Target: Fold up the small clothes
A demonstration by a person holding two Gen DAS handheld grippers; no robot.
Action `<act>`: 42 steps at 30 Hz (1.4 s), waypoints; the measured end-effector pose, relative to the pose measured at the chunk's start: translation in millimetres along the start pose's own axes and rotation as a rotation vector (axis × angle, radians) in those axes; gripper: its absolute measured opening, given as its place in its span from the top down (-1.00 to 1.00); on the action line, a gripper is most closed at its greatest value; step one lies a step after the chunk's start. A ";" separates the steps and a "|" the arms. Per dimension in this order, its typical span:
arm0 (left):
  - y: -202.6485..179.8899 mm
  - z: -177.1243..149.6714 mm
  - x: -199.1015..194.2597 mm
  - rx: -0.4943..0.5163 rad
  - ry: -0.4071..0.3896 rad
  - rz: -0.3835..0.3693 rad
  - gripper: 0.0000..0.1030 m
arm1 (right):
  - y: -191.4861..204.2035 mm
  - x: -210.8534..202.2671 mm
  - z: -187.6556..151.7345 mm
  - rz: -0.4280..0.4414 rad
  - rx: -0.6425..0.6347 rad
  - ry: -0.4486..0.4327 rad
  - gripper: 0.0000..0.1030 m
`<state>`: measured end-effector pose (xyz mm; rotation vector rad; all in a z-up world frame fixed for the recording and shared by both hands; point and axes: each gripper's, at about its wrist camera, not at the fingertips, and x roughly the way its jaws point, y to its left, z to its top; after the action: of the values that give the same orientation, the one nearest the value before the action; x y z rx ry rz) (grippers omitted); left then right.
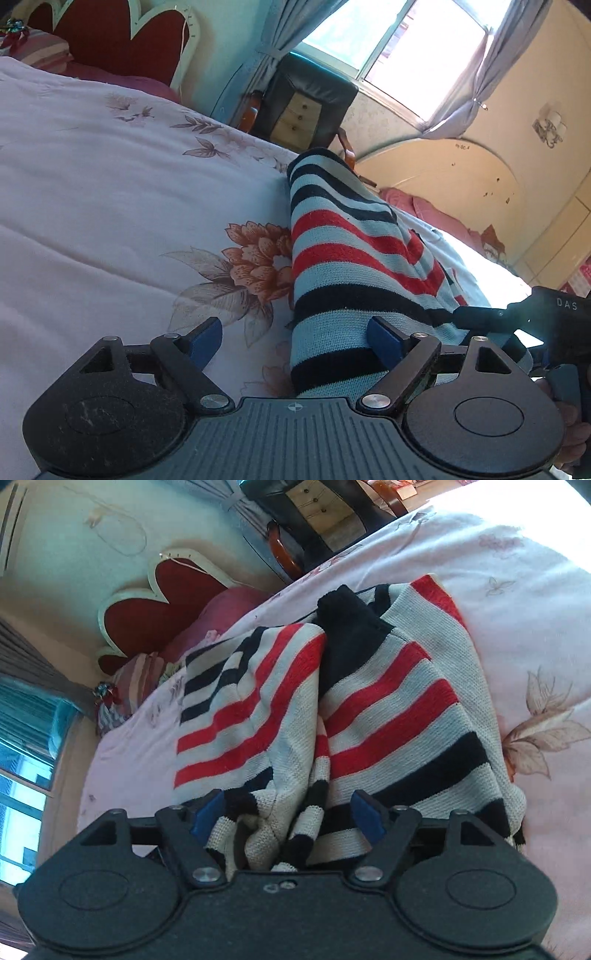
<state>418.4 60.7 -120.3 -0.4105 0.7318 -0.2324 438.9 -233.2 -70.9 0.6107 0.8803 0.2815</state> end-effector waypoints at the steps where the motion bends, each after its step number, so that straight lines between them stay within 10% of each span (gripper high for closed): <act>1: -1.5 -0.1 1.8 0.000 0.000 0.002 -0.65 | 4.7 1.8 -1.2 -0.022 -0.035 0.004 -0.42; 8: -16.2 12.7 14.7 0.046 -0.009 0.009 -0.65 | 50.7 1.3 -27.5 -0.187 -0.511 -0.105 0.51; 17: -53.4 25.8 24.4 0.098 -0.039 -0.067 -0.65 | 68.4 -43.5 -55.0 -0.336 -0.812 -0.428 0.61; 28: -92.7 12.8 60.3 0.180 0.090 -0.098 -0.65 | -12.7 -33.7 -39.1 -0.367 -0.540 -0.354 0.58; 33: -73.3 23.3 33.7 0.145 0.017 -0.116 -0.66 | -33.2 -50.4 -20.2 -0.203 -0.287 -0.300 -0.08; 42: -51.0 31.5 40.3 0.094 0.013 -0.093 -0.65 | -39.5 -46.5 -19.2 -0.176 -0.300 -0.263 0.62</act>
<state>466.0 10.0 -100.9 -0.3538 0.7123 -0.3559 394.7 -279.2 -74.6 0.2805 0.6179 0.1653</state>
